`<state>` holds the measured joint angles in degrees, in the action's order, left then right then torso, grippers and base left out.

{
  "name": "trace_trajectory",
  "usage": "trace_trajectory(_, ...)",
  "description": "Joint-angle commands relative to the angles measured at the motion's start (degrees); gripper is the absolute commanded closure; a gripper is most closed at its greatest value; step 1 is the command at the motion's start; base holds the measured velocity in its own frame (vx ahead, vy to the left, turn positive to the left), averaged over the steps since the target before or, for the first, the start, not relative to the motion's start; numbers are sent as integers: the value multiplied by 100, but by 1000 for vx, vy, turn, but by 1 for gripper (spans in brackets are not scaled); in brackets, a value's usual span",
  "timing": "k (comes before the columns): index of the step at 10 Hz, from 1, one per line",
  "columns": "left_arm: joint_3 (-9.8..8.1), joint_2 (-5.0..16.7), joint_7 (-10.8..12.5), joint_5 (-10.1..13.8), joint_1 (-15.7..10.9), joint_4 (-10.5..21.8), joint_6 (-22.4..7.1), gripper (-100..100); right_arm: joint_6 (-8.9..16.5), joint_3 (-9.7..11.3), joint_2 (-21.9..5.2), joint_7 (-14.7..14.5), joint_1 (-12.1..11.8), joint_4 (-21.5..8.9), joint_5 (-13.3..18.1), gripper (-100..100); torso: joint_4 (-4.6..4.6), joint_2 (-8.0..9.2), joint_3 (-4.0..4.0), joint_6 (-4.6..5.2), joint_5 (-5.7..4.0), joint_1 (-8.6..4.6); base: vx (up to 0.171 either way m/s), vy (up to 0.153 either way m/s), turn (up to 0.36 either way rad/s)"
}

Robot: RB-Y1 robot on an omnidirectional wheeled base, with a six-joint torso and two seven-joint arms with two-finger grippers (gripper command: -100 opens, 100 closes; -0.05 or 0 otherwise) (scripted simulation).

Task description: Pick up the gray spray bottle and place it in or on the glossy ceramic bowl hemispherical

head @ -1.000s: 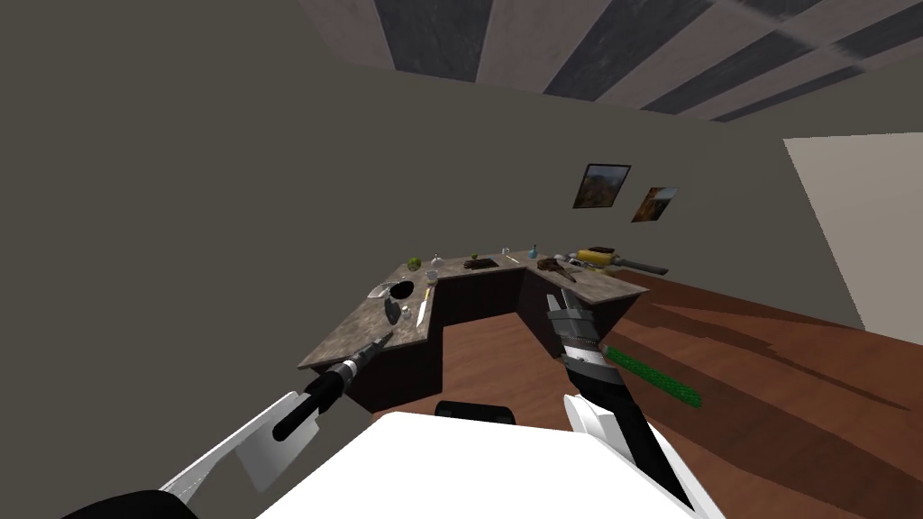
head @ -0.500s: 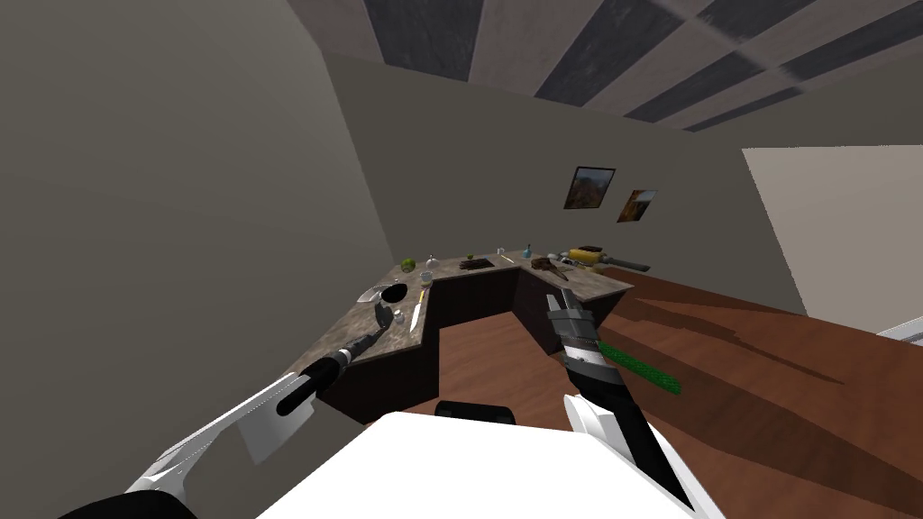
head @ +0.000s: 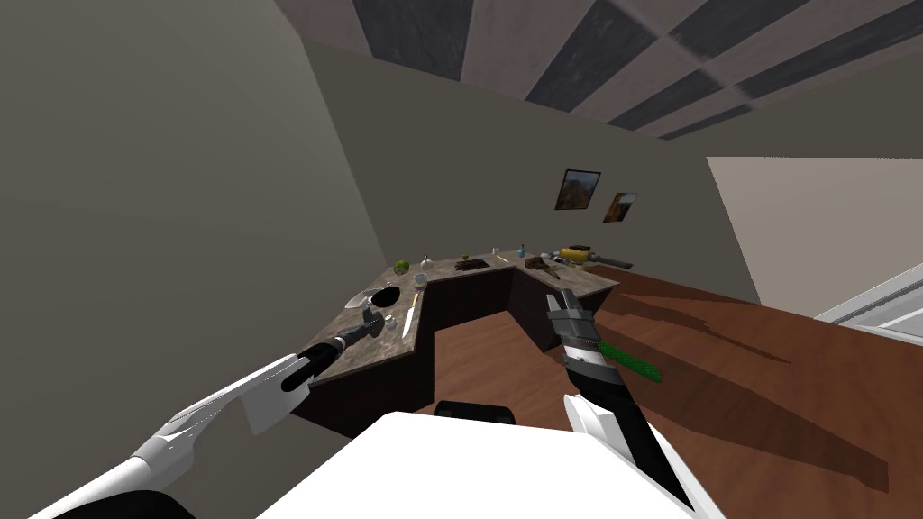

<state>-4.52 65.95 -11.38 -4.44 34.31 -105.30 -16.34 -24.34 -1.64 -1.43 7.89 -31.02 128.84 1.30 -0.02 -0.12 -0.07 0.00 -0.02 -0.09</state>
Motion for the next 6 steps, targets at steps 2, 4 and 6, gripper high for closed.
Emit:
trace_trajectory(2, -32, 93, -4, -42, -18, 26, -92, -100, 0, 0, 0, 0, 0, 0, 0, 0, 1, 3, 2, -1, 0, 1, 15, -10, -51)
trace_trajectory(4, 3, -6, -36, -96, -95, 187, -53, -100, 0, 0, 0, 0, 0, 0, 0, 0, 3, 12, 7, -3, 2, 6, 26, 8, -41)
trace_trajectory(6, -14, 26, -26, -84, -61, 115, -83, 100, 0, -1, 0, 0, 0, 0, 0, 0, 0, 1, 1, -3, 4, 12, 16, 6, -12)
